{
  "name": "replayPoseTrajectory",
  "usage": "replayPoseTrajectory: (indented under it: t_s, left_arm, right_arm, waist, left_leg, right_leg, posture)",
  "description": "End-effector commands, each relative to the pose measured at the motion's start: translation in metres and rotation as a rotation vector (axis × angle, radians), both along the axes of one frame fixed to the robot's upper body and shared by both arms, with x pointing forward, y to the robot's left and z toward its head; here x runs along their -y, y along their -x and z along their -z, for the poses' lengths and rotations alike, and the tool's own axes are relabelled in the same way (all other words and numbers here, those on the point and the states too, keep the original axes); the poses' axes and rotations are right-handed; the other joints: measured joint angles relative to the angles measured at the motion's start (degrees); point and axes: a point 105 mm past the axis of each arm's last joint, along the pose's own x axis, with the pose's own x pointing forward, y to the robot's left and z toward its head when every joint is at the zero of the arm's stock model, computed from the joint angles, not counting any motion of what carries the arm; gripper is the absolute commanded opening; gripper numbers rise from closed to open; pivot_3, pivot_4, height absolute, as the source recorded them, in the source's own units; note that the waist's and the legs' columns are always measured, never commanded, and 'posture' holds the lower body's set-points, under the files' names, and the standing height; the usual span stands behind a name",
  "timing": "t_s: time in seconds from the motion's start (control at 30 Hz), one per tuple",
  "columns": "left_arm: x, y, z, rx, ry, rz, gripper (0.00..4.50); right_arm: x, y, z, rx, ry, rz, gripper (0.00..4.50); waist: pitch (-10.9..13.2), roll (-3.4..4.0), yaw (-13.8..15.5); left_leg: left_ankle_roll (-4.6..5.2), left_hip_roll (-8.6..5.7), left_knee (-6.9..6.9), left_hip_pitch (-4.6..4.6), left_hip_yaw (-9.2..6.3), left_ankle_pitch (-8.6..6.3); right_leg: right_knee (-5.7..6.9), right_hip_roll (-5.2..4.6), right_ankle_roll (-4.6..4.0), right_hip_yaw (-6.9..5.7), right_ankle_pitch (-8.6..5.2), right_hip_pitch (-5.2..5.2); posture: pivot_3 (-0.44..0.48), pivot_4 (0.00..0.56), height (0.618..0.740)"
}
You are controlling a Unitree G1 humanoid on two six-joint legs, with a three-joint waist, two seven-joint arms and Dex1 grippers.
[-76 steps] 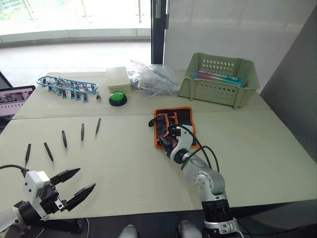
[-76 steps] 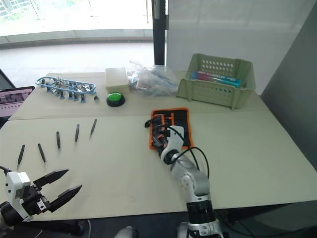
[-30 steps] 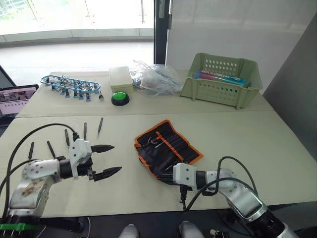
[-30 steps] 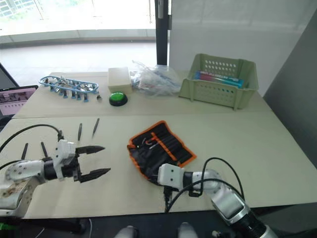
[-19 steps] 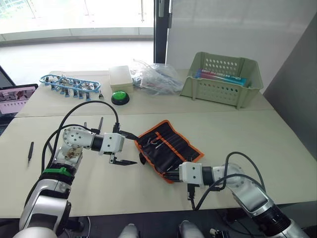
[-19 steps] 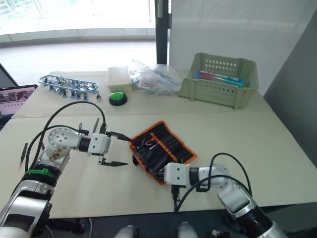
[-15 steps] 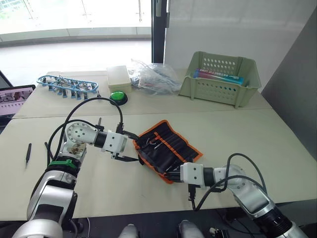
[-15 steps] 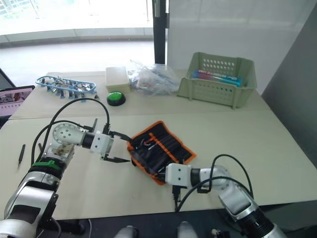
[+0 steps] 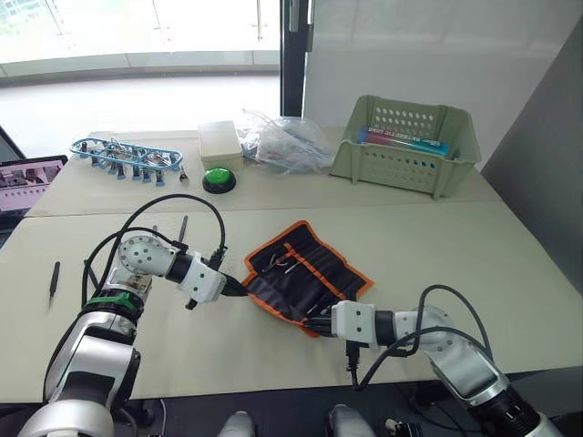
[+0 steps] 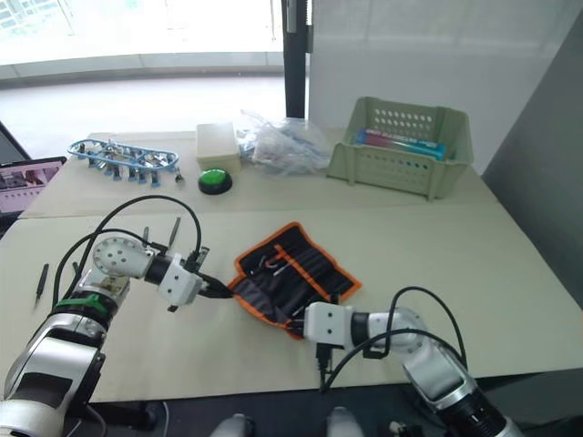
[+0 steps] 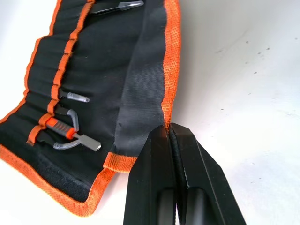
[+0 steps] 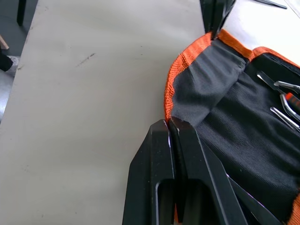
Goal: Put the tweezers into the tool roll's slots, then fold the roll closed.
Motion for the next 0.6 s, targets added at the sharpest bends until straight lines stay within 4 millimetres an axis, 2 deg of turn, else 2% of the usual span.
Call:
replayPoseTrajectory:
  t_s: [0.03, 0.2, 0.3, 0.37, 0.47, 0.6]
  left_arm:
    - [-0.004, 0.005, 0.004, 0.036, -0.010, -0.001, 0.02]
    - [-0.006, 0.005, 0.005, 0.047, -0.013, -0.014, 0.00]
    - [-0.008, 0.005, 0.005, 0.053, -0.021, -0.015, 0.00]
    - [-0.010, 0.006, 0.006, 0.054, -0.029, -0.018, 0.00]
    - [-0.013, 0.005, 0.007, 0.061, -0.039, -0.024, 0.00]
    - [-0.013, 0.004, 0.005, 0.067, -0.034, -0.030, 0.00]
  right_arm:
    - [-0.011, 0.005, -0.022, -0.034, -0.122, 0.020, 0.00]
    - [-0.019, 0.015, -0.039, -0.213, -0.242, -0.009, 1.52]
    - [-0.025, 0.007, -0.054, -0.325, -0.357, 0.022, 2.56]
    - [-0.028, -0.005, -0.054, -0.343, -0.376, 0.069, 3.23]
    - [-0.034, -0.014, -0.041, -0.334, -0.328, 0.107, 3.23]
    - [-0.043, -0.014, -0.025, -0.300, -0.292, 0.092, 3.23]
  waist:
    - [0.00, 0.00, 0.12]
    - [0.00, 0.00, 0.34]
    - [0.00, 0.00, 0.20]
    - [0.00, 0.01, 0.09]
    - [0.00, 0.01, 0.26]
    - [0.00, 0.02, 0.27]
  left_leg:
    - [0.00, 0.02, 0.00, 0.01, 0.00, 0.00]
    - [-0.06, -0.01, 0.10, -0.01, -0.01, 0.05]
    - [-0.04, 0.00, 0.15, 0.02, -0.01, 0.07]
    - [0.02, 0.03, 0.12, 0.06, -0.01, 0.11]
    - [0.06, 0.03, 0.08, 0.11, -0.01, 0.14]
    - [0.06, 0.01, 0.08, 0.05, -0.01, 0.14]
  right_leg:
    - [0.03, 0.02, 0.00, 0.00, 0.00, 0.00]
    - [0.04, -0.01, 0.05, 0.00, 0.07, 0.07]
    - [0.05, 0.01, 0.04, 0.00, 0.14, 0.08]
    - [0.08, 0.05, -0.03, 0.01, 0.19, 0.07]
    - [0.10, 0.05, -0.04, 0.00, 0.20, 0.07]
    - [0.09, 0.03, -0.04, 0.01, 0.20, 0.03]
  posture:
    - [0.000, 0.150, 0.736]
    - [0.000, 0.150, 0.736]
    - [0.000, 0.150, 0.736]
    - [0.000, 0.150, 0.736]
    - [0.000, 0.150, 0.736]
    - [0.000, 0.150, 0.736]
